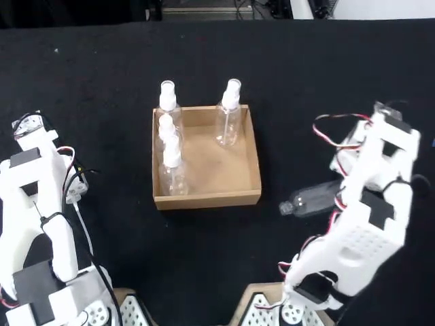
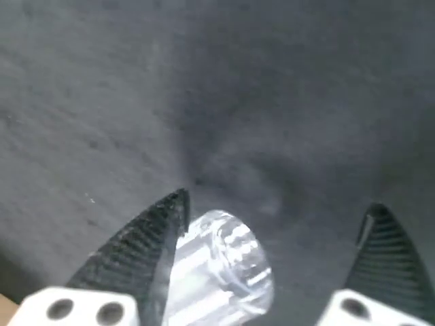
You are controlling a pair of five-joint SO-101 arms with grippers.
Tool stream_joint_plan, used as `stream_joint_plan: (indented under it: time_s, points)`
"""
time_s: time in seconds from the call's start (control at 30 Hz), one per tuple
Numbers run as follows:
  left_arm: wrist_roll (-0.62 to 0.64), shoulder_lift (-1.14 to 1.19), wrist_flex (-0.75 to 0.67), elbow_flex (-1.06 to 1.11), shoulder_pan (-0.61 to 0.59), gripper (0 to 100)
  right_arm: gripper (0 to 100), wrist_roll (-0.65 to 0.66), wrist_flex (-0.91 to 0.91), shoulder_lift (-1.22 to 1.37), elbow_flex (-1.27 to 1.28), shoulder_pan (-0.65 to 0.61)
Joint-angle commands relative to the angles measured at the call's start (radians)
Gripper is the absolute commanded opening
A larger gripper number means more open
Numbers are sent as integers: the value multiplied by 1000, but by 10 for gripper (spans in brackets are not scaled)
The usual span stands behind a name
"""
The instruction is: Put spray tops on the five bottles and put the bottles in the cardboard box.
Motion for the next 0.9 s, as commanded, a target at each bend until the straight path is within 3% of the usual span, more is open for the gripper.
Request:
stream_joint_plan:
  time_s: [0.0,0.1,0.33,0.47,0.6,0.87]
  points:
    - [12,-57,-14,-5,10,30,371,89,46,-174,-61,38]
    - [12,-57,-14,-5,10,30,371,307,114,-300,-74,3]
    - [12,-57,-14,-5,4,30,371,1246,440,-438,-71,-98]
    - [12,-57,-14,-5,2,30,371,1613,442,-438,-27,-100]
    - [12,-57,-14,-5,2,30,372,1812,338,-446,70,-138]
    - [12,-57,-15,-5,2,30,372,1846,249,-447,205,-212]
